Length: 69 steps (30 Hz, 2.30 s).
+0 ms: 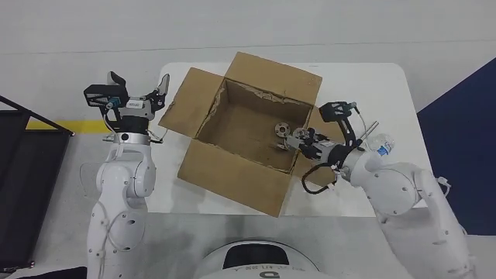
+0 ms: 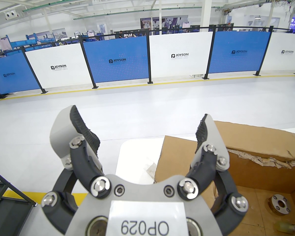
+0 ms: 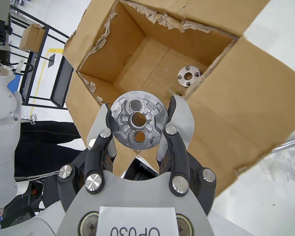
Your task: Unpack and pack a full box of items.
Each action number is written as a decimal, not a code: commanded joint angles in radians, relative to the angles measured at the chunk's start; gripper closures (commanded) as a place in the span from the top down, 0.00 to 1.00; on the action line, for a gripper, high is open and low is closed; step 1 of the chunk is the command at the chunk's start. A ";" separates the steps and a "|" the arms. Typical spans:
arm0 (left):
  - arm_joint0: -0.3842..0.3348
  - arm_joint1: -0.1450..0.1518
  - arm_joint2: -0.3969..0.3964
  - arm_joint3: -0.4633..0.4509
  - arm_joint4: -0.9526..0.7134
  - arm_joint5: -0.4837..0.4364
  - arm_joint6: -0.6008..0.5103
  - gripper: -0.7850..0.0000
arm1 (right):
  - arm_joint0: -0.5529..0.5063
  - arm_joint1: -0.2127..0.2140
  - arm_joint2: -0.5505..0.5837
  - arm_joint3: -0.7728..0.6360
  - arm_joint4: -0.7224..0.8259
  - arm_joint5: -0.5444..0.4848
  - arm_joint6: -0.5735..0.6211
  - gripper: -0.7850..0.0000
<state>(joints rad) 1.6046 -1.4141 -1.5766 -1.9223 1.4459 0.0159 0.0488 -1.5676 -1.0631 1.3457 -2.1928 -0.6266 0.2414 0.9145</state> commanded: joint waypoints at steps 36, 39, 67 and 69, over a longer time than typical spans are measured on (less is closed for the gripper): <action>0.000 0.000 0.000 0.000 0.000 0.000 0.000 1.00 | 0.095 -0.055 -0.070 -0.011 -0.027 0.161 -0.032 1.00; 0.000 0.000 0.000 0.000 0.000 0.000 0.000 1.00 | 0.006 -0.047 0.056 -0.062 0.050 0.131 -0.060 1.00; 0.000 0.000 0.000 0.000 0.000 0.000 0.000 1.00 | -0.026 -0.006 0.387 0.476 -0.011 0.398 0.066 0.80; 0.000 0.000 0.000 0.000 0.000 0.000 0.000 1.00 | 0.004 -0.004 0.363 0.514 -0.041 0.409 0.083 0.75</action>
<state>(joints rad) 1.6046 -1.4141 -1.5766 -1.9223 1.4459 0.0159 0.0488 -1.5789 -1.0681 1.7207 -1.6990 -0.6515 0.6462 0.9879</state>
